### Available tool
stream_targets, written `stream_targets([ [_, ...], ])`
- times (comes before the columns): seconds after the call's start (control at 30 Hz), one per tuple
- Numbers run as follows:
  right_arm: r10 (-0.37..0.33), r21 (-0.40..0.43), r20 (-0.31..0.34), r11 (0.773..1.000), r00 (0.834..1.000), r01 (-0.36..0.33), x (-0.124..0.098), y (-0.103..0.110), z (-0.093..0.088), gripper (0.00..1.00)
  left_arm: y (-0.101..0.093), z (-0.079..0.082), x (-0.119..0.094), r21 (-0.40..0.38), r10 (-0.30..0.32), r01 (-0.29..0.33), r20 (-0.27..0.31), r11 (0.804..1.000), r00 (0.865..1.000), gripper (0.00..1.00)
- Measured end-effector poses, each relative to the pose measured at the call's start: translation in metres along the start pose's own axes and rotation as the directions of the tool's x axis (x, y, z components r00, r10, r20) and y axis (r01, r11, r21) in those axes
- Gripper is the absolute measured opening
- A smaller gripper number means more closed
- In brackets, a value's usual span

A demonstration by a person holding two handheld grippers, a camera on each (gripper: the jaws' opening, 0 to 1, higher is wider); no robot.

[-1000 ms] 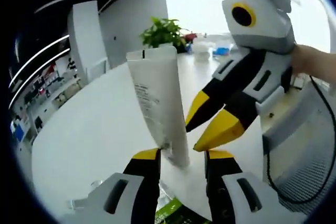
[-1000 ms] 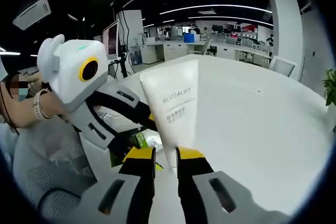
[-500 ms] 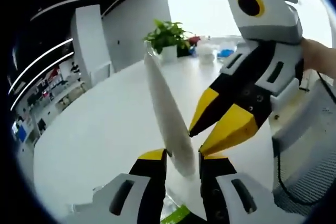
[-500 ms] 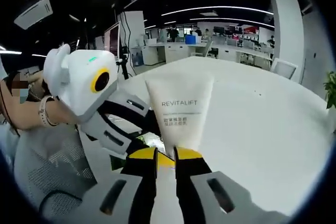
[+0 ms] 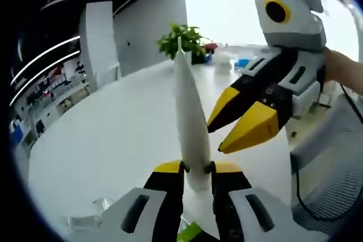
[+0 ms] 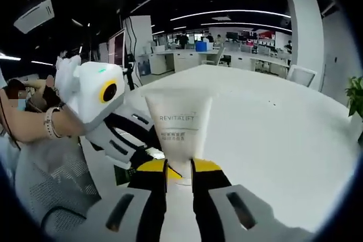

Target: Arrange the skincare products in the storage area until every visible bottle or jar stands upright without overlapping.

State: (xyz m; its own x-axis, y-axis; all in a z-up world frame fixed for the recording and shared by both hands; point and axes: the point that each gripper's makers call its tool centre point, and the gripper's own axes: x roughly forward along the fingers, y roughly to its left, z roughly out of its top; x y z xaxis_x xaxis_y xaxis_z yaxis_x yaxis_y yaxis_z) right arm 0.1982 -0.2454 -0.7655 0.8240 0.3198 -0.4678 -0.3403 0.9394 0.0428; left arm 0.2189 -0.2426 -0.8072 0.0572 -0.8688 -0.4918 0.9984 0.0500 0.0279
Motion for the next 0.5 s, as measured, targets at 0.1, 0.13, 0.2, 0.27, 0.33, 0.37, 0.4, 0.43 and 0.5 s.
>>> stream_targets([
  [0.1, -0.012, 0.002, 0.021, 1.0, 1.0, 0.012, -0.005, -0.007, 0.006, 0.19, -0.003, -0.001, -0.001, 0.009, -0.017, 0.017, 0.002, 1.0, 1.0, 0.13],
  [0.13, -0.013, 0.003, 0.024, 1.0, 1.0, 0.013, -0.006, -0.008, 0.007, 0.19, -0.004, -0.001, -0.002, 0.007, -0.023, 0.023, 0.001, 1.0, 1.0, 0.12],
  [0.2, -0.014, -0.004, 0.032, 1.0, 0.999, 0.014, -0.01, -0.011, 0.012, 0.19, -0.006, -0.002, -0.003, 0.017, -0.046, 0.046, 0.004, 0.999, 0.999, 0.12],
  [0.27, -0.014, -0.023, 0.031, 1.0, 0.999, 0.014, -0.012, -0.013, 0.014, 0.2, -0.009, -0.003, -0.005, 0.024, -0.074, 0.073, 0.006, 0.997, 0.997, 0.12],
  [0.33, 0.004, -0.059, 0.015, 0.998, 1.0, -0.003, -0.016, -0.013, 0.017, 0.21, -0.012, -0.004, -0.007, 0.023, -0.098, 0.098, 0.005, 0.995, 0.995, 0.12],
  [0.37, 0.016, -0.076, 0.009, 0.997, 1.0, -0.015, -0.018, -0.012, 0.019, 0.21, -0.013, -0.004, -0.008, 0.03, -0.107, 0.106, 0.005, 0.994, 0.994, 0.12],
  [0.4, 0.038, -0.109, -0.011, 0.993, 0.999, -0.039, -0.02, -0.01, 0.021, 0.21, -0.014, -0.004, -0.008, 0.03, -0.109, 0.108, 0.006, 0.994, 0.994, 0.12],
  [0.43, 0.049, -0.134, -0.025, 0.99, 0.999, -0.052, -0.021, -0.009, 0.022, 0.21, -0.015, -0.004, -0.008, 0.034, -0.113, 0.113, 0.005, 0.993, 0.994, 0.12],
  [0.5, 0.073, -0.199, -0.078, 0.976, 0.994, -0.087, -0.024, -0.007, 0.023, 0.22, -0.015, -0.004, -0.008, 0.036, -0.118, 0.118, 0.003, 0.992, 0.993, 0.12],
])
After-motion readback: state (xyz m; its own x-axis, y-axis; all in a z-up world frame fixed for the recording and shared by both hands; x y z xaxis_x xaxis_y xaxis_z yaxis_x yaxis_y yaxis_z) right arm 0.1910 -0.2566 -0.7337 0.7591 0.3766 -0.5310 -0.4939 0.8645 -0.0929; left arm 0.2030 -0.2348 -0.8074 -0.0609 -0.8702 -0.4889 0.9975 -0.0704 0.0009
